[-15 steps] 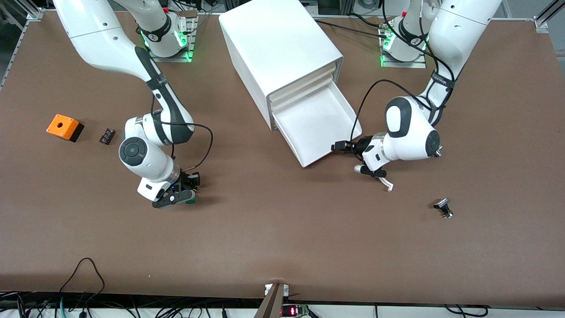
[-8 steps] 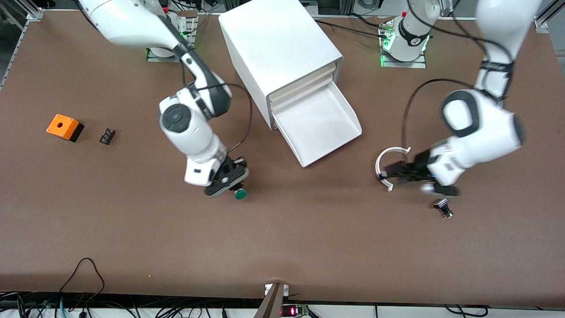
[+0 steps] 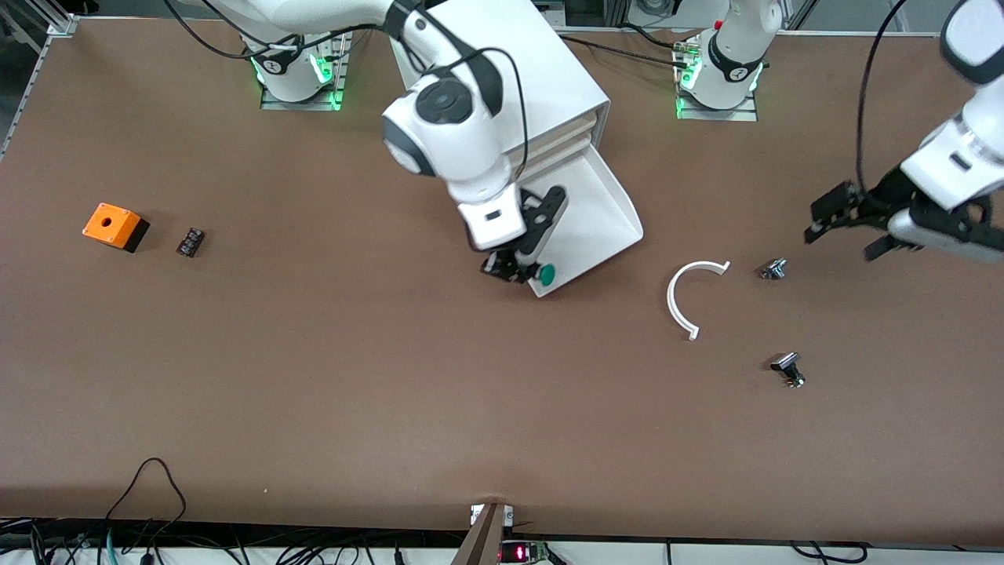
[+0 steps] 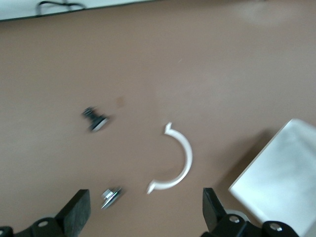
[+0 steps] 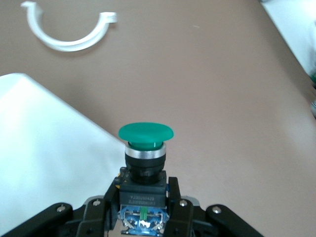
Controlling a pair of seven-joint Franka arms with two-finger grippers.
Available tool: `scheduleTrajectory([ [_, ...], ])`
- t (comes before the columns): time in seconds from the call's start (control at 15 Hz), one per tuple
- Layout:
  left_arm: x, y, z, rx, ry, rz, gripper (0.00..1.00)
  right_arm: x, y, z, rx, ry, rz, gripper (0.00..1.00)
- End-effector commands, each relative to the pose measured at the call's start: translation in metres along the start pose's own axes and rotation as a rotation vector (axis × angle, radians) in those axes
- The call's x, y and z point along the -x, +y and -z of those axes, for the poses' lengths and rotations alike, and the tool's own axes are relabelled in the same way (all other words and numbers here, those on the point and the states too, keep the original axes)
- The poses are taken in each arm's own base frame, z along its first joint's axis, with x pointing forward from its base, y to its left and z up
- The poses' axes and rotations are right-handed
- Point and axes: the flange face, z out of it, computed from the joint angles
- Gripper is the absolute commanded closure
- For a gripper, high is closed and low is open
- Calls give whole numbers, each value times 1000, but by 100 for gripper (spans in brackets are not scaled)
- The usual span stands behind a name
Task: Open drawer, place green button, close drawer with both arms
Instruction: 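Carry the green button over the open drawer with the right gripper, then lower the green button into the drawer and open the right gripper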
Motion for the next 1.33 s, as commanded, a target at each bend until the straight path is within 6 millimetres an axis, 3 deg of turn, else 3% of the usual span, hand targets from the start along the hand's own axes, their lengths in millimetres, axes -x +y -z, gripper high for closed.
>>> scheduleTrajectory([
  [0.0, 0, -2, -2, -76, -68, 16, 0, -9, -25, -21, -17, -33, 204, 87],
  [0.33, -18, -23, -9, -84, -93, 51, 0, 7, -56, -49, -119, -194, 474, 87],
  [0.6, -16, -31, -12, -75, -122, 93, 0, 1, -108, -68, -155, -222, 533, 88],
  [0.87, -15, -28, -9, -75, -129, 283, 0, 1, -116, -98, -153, -212, 534, 88],
  [1.27, -16, -28, -13, -73, -142, 297, 0, 10, -128, -123, -150, -255, 515, 84],
])
